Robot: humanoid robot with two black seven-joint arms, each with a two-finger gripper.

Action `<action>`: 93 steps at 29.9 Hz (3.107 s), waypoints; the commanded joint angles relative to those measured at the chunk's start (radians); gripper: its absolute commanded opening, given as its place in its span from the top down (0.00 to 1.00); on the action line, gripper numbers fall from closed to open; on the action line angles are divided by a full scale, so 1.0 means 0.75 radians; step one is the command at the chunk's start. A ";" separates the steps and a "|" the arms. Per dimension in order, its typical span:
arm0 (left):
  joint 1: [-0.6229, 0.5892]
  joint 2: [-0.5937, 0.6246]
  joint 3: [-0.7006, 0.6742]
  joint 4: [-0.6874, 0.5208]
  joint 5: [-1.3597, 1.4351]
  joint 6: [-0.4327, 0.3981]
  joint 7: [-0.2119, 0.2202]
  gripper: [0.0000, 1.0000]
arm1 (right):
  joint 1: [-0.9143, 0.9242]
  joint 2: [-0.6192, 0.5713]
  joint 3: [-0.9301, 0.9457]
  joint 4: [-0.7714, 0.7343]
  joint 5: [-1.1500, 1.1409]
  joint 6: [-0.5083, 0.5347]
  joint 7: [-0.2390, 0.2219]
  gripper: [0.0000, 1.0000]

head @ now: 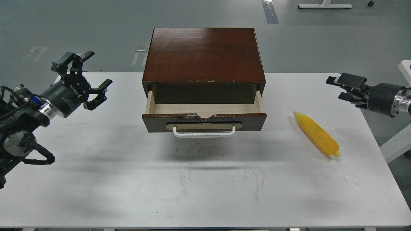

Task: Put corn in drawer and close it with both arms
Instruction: 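Lower the right gripper onto the yellow corn cob and grasp it, then lift the corn cob with the right gripper and carry it over the drawer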

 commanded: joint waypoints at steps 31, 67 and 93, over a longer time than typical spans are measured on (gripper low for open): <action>0.002 -0.008 0.004 -0.003 0.041 0.000 0.000 0.00 | 0.016 0.240 -0.384 -0.148 -0.302 -0.145 0.000 0.08; 0.000 0.015 -0.017 -0.025 0.074 0.000 0.000 0.00 | 1.055 0.428 -0.658 0.212 -0.302 -0.083 0.000 0.76; 0.002 0.044 -0.017 -0.031 0.074 0.000 0.000 0.00 | 1.221 0.898 -1.009 0.362 -0.650 -0.376 0.000 0.75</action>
